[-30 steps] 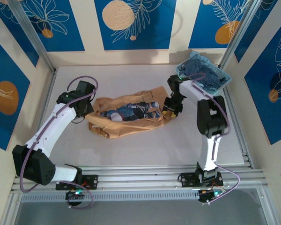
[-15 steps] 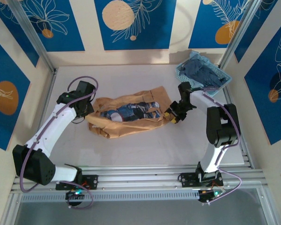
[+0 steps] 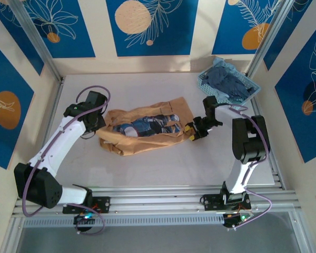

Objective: Fold and stack the t-shirts

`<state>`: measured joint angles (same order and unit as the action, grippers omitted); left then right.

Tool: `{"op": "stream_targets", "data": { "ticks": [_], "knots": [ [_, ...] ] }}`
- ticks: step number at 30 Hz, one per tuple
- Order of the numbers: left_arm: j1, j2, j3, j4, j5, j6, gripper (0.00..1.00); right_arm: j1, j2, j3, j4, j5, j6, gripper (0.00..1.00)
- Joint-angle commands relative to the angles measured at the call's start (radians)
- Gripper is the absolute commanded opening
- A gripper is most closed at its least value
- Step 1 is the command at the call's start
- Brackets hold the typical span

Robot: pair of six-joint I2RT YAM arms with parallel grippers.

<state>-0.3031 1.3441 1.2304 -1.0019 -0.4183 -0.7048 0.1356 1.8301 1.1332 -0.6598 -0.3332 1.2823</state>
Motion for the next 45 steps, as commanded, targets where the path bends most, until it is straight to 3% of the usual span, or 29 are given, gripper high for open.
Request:
{"op": "stream_targets", "data": {
  "ticks": [1, 10, 15, 17, 23, 33, 40, 45],
  "knots": [
    [0.011, -0.016, 0.0, 0.004, 0.013, -0.006, 0.0, -0.011, 0.016, -0.016, 0.03, -0.038, 0.089, 0.4],
    [0.011, -0.023, 0.0, 0.004, 0.013, -0.004, 0.0, -0.02, 0.071, 0.03, 0.062, -0.004, 0.116, 0.32],
    [0.009, -0.023, -0.001, 0.005, 0.011, -0.009, 0.0, -0.02, 0.05, 0.034, 0.069, 0.02, 0.124, 0.06],
    [0.01, -0.022, 0.002, 0.006, 0.009, -0.011, 0.0, -0.019, 0.015, 0.045, 0.051, 0.046, 0.109, 0.0],
    [0.014, 0.012, 0.062, 0.011, -0.004, -0.025, 0.0, -0.02, -0.091, 0.185, -0.101, 0.147, -0.027, 0.0],
    [0.058, 0.055, 0.376, -0.005, -0.033, -0.05, 0.0, -0.028, -0.236, 0.476, -0.209, 0.285, -0.275, 0.0],
    [0.054, -0.162, 0.384, -0.029, -0.118, -0.158, 0.0, -0.028, -0.543, 0.398, -0.137, 0.342, -0.396, 0.0],
    [0.052, -0.341, 0.398, 0.017, -0.178, -0.102, 0.0, -0.029, -0.783, 0.306, -0.104, 0.333, -0.42, 0.0]
  ]
}}
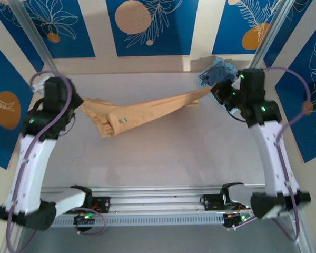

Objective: Fold and stack the t-shirts

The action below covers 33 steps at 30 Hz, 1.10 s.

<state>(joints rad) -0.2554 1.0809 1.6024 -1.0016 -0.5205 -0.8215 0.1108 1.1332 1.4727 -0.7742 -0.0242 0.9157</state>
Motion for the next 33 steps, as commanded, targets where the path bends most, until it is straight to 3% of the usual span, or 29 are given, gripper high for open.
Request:
{"op": "stream_targets", "data": {
  "ticks": [1, 5, 10, 14, 22, 26, 30, 33],
  "knots": [
    [0.004, -0.093, 0.037, 0.031, -0.078, 0.028, 0.0, -0.005, -0.105, -0.031, 0.008, 0.024, -0.054, 0.0],
    [0.005, -0.063, 0.116, 0.112, -0.026, 0.083, 0.0, -0.005, -0.079, 0.048, 0.018, -0.012, -0.066, 0.0],
    [0.016, 0.18, 0.268, 0.151, 0.107, 0.096, 0.0, -0.009, 0.111, 0.157, 0.099, -0.093, -0.047, 0.0],
    [0.095, 0.393, 0.413, 0.218, 0.226, 0.09, 0.0, -0.016, 0.315, 0.27, 0.212, -0.173, -0.029, 0.0],
    [0.22, 0.706, 0.831, 0.33, 0.426, 0.114, 0.0, -0.052, 0.713, 0.736, 0.305, -0.305, 0.004, 0.0],
    [0.243, 0.754, 1.056, 0.388, 0.505, 0.14, 0.0, -0.086, 0.832, 1.003, 0.305, -0.333, 0.058, 0.0],
    [0.243, 0.69, 1.071, 0.469, 0.546, 0.149, 0.0, -0.131, 0.904, 1.179, 0.276, -0.362, 0.127, 0.0],
    [0.236, 0.624, 1.021, 0.42, 0.568, 0.166, 0.0, -0.15, 0.902, 1.163, 0.242, -0.39, 0.138, 0.0]
  ]
}}
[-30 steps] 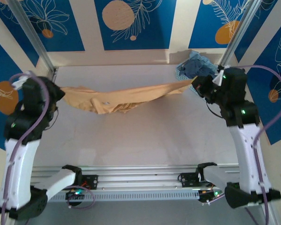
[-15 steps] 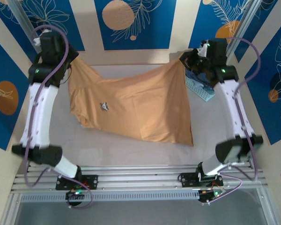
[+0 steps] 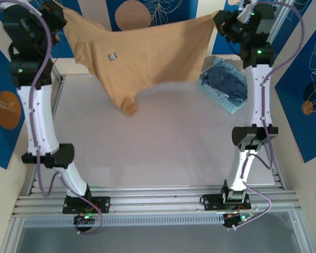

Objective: Fold and stack the t-shirts

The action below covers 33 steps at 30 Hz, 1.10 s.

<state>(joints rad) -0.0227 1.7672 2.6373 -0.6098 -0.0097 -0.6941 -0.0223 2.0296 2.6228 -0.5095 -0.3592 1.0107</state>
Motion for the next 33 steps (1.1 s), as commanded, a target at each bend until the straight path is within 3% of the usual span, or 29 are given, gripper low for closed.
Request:
{"op": "stream_targets", "data": {
  "ticks": [1, 4, 10, 14, 19, 23, 33],
  "knots": [
    [-0.003, -0.091, -0.056, 0.005, 0.059, 0.047, 0.0, -0.017, 0.0, -0.004, -0.044, -0.061, 0.028, 0.0],
    [-0.026, -0.244, -0.336, -0.053, 0.017, 0.063, 0.0, -0.006, -0.05, -0.145, -0.116, -0.066, -0.021, 0.0],
    [-0.075, -0.604, -1.119, -0.081, -0.049, -0.091, 0.0, 0.041, -0.287, -0.823, -0.092, 0.066, -0.071, 0.0],
    [-0.146, -0.721, -1.531, -0.135, 0.007, -0.212, 0.0, 0.079, -0.344, -1.188, -0.044, 0.106, -0.091, 0.0],
    [-0.235, -0.77, -1.896, -0.14, 0.05, -0.343, 0.0, 0.119, -0.274, -1.358, -0.096, 0.147, -0.164, 0.0],
    [-0.289, -0.801, -2.041, -0.1, 0.1, -0.437, 0.0, 0.126, -0.283, -1.429, -0.178, 0.234, -0.2, 0.0],
    [-0.368, -0.86, -2.058, -0.184, 0.123, -0.535, 0.0, 0.124, -0.501, -1.598, -0.313, 0.39, -0.223, 0.0]
  ]
}}
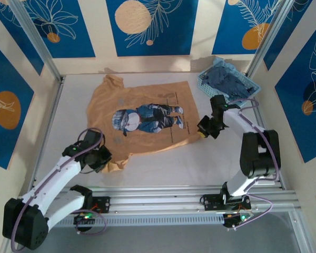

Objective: Fold and stack the t-shirts

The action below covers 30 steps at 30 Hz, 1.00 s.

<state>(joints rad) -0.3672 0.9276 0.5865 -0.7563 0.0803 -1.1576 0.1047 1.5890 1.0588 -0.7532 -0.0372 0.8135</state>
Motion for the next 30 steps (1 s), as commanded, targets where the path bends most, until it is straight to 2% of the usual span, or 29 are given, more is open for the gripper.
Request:
{"op": "stream_targets", "data": {
  "ticks": [1, 8, 13, 16, 23, 30],
  "knots": [
    [-0.032, -0.023, -0.007, -0.036, 0.036, -0.086, 0.0, -0.002, -0.072, -0.044, -0.075, 0.078, -0.029, 0.0],
    [-0.108, -0.022, 0.018, -0.068, 0.02, -0.127, 0.0, -0.021, -0.136, -0.095, -0.106, 0.14, -0.057, 0.0],
    [-0.148, -0.044, 0.101, -0.335, -0.124, -0.126, 0.0, -0.039, -0.149, -0.109, -0.12, 0.162, -0.065, 0.0],
    [-0.153, -0.087, 0.084, -0.406, -0.153, -0.147, 0.0, -0.049, -0.146, -0.118, -0.124, 0.178, -0.069, 0.0],
    [-0.156, -0.174, -0.022, -0.313, -0.079, -0.205, 0.0, -0.069, -0.129, -0.132, -0.114, 0.175, -0.083, 0.0],
    [-0.178, -0.083, -0.054, -0.078, 0.049, -0.163, 0.0, -0.096, -0.104, -0.151, -0.1, 0.167, -0.077, 0.0]
  ]
}}
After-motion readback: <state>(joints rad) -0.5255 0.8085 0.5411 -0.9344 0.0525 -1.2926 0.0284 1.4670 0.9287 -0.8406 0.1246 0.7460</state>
